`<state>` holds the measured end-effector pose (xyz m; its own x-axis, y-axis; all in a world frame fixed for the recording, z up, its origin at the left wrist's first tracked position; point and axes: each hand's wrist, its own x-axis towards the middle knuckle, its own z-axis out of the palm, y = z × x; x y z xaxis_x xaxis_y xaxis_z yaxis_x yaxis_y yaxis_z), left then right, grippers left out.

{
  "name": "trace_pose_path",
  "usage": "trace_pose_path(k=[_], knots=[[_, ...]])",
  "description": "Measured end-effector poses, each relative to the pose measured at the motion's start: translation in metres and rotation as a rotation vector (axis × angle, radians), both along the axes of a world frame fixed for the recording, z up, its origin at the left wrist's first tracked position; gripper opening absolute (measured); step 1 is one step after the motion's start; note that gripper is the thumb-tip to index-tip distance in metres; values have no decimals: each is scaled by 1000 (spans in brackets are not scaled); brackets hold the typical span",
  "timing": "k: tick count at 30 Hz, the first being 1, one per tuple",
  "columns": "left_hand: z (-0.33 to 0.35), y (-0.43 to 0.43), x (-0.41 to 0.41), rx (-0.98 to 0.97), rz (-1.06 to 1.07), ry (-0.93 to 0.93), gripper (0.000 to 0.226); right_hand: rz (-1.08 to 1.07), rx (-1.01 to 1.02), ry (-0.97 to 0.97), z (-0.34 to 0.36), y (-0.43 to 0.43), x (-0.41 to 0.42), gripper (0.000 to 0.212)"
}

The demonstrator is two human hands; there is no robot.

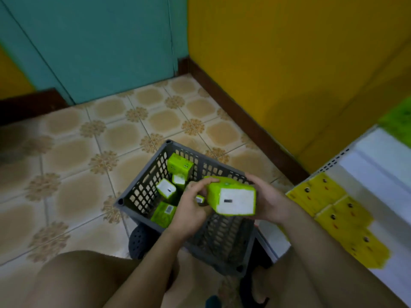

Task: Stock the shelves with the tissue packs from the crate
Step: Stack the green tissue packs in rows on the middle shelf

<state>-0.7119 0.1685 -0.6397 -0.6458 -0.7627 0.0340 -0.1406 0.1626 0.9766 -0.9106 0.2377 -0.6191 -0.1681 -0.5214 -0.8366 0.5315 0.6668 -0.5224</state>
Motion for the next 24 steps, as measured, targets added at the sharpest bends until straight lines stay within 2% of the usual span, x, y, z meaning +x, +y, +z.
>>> trace_pose_path(k=[2, 4, 6, 8, 10, 11, 14, 18, 19, 22, 24], knots=[[26, 14, 3, -13, -74, 46, 61, -29, -94, 14, 18, 19, 10, 46], [45, 26, 5, 56, -59, 73, 61, -99, -158, 75, 38, 32, 20, 39], [63, 42, 8, 224, 95, 108, 47, -179, -260, 126, 61, 44, 30, 37], [87, 57, 9, 490, 233, 164, 20, -276, -374, 200, 80, 56, 38, 36], [107, 71, 11, 743, 189, 268, 28, -369, -441, 289, 94, 68, 46, 31], [114, 74, 11, 774, 137, 295, 35, -397, -458, 323, 100, 74, 51, 30], [133, 85, 7, 706, 72, 253, 49, -363, -469, 443, 116, 97, 62, 39], [155, 102, -5, 585, 83, 196, 32, -187, -493, 761, 140, 136, 60, 42], [159, 106, -8, 566, 54, 196, 31, -138, -509, 886, 147, 149, 58, 52], [174, 128, -27, 499, -104, 182, 33, 127, -488, 1310, 174, 193, 53, 102], [188, 150, -47, 468, -217, 185, 37, 319, -331, 1592, 196, 224, 49, 111]])
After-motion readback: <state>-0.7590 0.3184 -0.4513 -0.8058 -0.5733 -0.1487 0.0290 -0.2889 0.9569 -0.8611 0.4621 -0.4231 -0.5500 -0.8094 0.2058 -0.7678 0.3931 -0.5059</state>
